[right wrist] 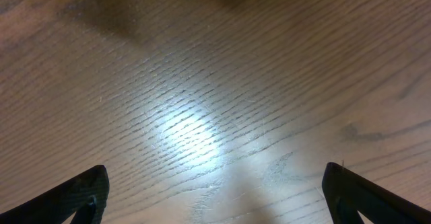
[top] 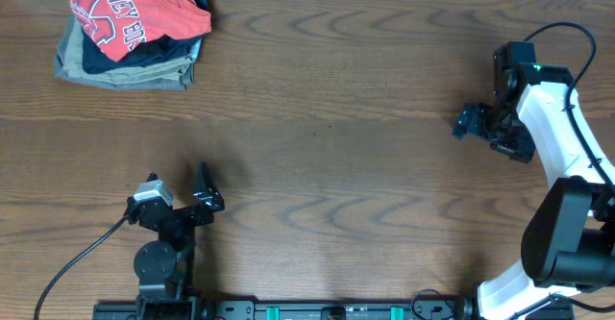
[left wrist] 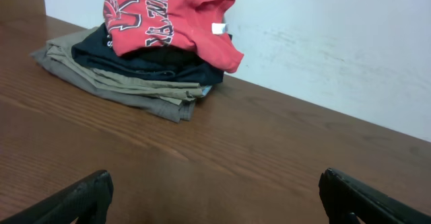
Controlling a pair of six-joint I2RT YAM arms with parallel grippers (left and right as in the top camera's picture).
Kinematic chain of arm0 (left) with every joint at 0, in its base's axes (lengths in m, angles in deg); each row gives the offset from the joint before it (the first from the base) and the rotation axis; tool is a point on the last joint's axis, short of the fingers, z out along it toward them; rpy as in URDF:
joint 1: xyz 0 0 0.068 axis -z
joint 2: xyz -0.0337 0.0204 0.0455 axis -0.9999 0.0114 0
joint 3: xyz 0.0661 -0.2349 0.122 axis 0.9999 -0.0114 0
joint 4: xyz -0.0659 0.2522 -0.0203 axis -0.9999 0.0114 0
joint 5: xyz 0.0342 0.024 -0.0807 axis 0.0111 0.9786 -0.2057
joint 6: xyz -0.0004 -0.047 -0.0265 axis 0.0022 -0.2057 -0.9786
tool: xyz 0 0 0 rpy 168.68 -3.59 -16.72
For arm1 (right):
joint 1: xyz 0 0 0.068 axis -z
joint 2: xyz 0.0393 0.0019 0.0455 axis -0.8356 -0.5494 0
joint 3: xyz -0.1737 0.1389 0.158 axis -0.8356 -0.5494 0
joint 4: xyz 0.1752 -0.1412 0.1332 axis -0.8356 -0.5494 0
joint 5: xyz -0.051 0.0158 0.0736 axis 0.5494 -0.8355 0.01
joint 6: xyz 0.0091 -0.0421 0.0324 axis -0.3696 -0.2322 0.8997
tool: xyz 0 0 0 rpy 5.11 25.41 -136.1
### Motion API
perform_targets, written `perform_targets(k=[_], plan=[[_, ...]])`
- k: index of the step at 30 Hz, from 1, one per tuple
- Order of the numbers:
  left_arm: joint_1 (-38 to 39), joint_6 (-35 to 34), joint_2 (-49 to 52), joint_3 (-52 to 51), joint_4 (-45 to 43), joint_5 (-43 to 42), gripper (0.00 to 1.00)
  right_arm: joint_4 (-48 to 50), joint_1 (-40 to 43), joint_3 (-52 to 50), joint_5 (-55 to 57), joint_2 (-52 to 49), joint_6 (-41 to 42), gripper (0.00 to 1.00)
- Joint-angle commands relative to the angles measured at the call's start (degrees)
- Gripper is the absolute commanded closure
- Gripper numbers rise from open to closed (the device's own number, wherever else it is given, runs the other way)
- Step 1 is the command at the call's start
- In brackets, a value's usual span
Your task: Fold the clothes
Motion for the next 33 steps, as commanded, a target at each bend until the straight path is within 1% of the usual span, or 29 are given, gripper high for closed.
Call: perform_targets(k=[1, 33], plan=[[-0.26, 0.96, -0.35, -1.03, 2.45, 0.55, 0.02, -0.04, 0.17, 0.04, 0.13, -0.07, -0.72, 0.01], [-0.26, 0.96, -0.35, -1.03, 2.45, 0.55, 0.02, -0.04, 0.15, 0.02, 0.13, 0.66, -0.72, 0.01]])
